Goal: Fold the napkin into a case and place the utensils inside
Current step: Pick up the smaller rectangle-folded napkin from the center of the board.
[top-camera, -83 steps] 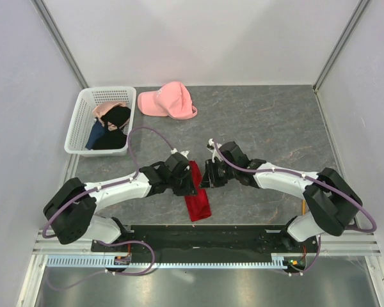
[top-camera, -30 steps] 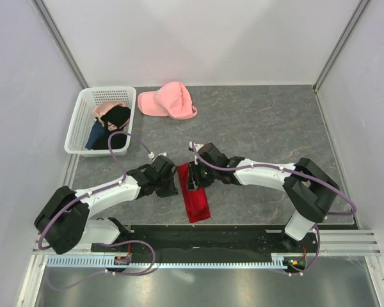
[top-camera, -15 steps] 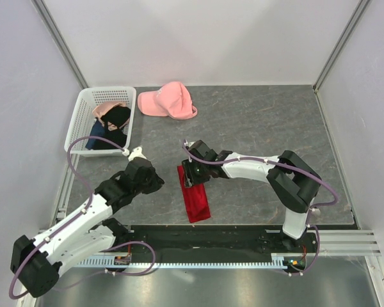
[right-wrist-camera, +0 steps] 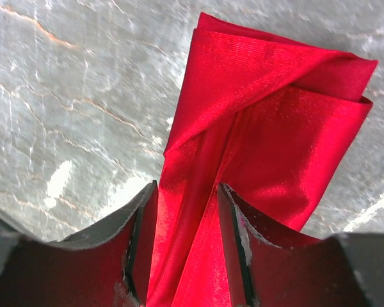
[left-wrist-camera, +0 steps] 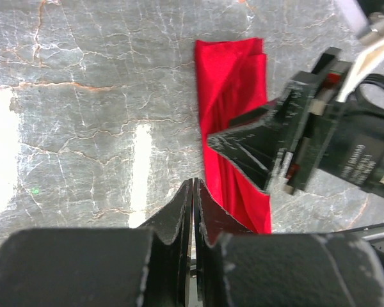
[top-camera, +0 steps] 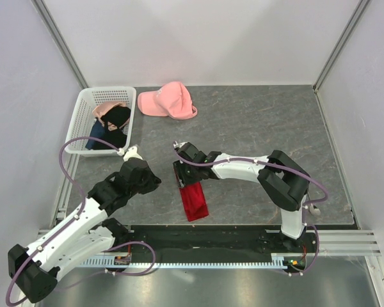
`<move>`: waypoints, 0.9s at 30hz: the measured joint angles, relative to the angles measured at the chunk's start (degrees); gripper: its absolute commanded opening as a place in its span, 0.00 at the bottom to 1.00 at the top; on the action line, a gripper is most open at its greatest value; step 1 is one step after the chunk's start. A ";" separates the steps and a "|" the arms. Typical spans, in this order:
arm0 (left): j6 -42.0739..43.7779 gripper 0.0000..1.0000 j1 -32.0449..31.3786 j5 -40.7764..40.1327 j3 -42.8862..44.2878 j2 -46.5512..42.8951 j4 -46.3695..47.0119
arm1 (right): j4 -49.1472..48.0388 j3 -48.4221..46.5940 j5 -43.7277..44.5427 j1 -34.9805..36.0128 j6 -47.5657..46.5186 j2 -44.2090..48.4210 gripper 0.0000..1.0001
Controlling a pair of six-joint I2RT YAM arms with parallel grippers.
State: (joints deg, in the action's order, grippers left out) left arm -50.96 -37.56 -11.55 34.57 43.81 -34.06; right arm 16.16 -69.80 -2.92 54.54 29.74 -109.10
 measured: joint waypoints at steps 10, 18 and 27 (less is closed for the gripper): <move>0.00 0.08 0.00 -0.37 0.74 -2.64 -0.85 | 5.62 -7.17 13.68 6.75 0.20 -4.42 0.54; 0.00 0.08 0.00 -1.92 2.93 -5.95 -2.97 | 10.51 -12.26 26.82 11.76 0.02 -8.74 0.42; 0.02 0.08 0.22 -3.67 4.00 -9.35 -5.62 | 12.15 -13.60 31.65 12.59 -0.26 -9.79 0.00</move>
State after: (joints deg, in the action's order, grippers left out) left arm -50.94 -37.34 -15.22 38.57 34.46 -39.68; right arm 28.32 -83.40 28.73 67.13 29.47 -118.89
